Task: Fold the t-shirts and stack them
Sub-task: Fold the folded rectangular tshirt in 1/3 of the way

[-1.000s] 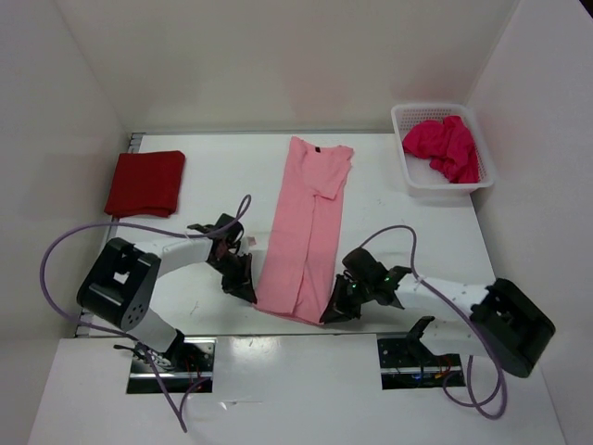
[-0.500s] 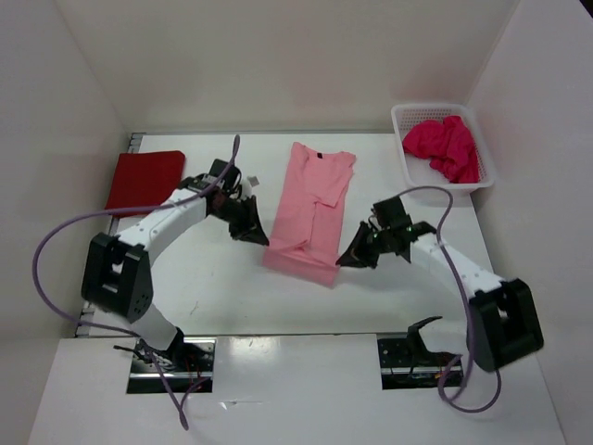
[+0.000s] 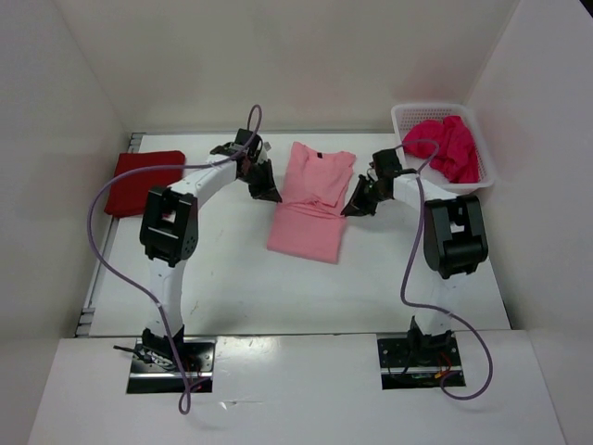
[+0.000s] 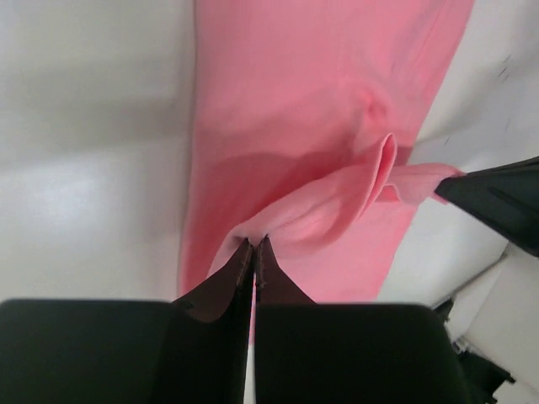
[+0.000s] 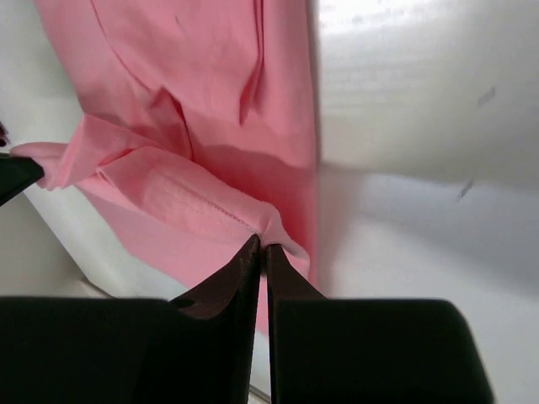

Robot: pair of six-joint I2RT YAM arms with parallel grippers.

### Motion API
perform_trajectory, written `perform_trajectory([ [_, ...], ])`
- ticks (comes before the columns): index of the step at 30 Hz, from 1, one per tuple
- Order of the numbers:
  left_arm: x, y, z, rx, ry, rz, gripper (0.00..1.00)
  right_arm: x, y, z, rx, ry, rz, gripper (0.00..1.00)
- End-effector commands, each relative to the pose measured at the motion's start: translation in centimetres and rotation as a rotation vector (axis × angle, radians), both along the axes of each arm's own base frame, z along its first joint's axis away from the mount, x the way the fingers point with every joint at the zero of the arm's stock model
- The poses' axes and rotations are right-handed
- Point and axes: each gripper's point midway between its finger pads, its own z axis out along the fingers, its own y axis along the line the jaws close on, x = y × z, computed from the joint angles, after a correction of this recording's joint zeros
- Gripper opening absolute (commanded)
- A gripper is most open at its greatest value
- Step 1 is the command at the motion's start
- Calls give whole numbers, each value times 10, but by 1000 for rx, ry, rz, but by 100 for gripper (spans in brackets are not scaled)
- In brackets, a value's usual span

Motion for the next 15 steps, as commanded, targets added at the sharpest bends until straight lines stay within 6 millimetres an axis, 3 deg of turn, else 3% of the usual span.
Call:
perform_trajectory([
  [1,37,7,7,25,-87,31,0,41,-4,8,0,-100,20,10],
  [2,39,4,5,14,-83,24,1,44,-1,-4,12,-80,28,10],
  [4,42,1,-2,6,-78,18,10,55,-5,-6,6,-97,15,12],
  [6,47,-3,2,-18,-102,19,28,66,-4,0,8,-112,15,21],
  [8,48,-3,19,-33,-150,20,35,68,-3,2,7,-106,15,28],
  [9,45,5,15,-22,-142,35,37,70,-4,10,1,-127,10,32],
  [10,44,6,32,-33,-177,36,39,69,-6,16,-7,-134,4,33],
  [11,43,13,36,-26,-183,52,40,70,-7,25,-12,-158,-1,34],
  [12,40,14,57,-39,-226,52,40,69,-8,44,-7,-197,-1,36],
  [14,24,18,50,-42,-212,63,38,61,-11,53,-17,-213,-9,36],
  [15,13,16,62,-80,-221,54,37,55,-3,66,-11,-238,9,37],
])
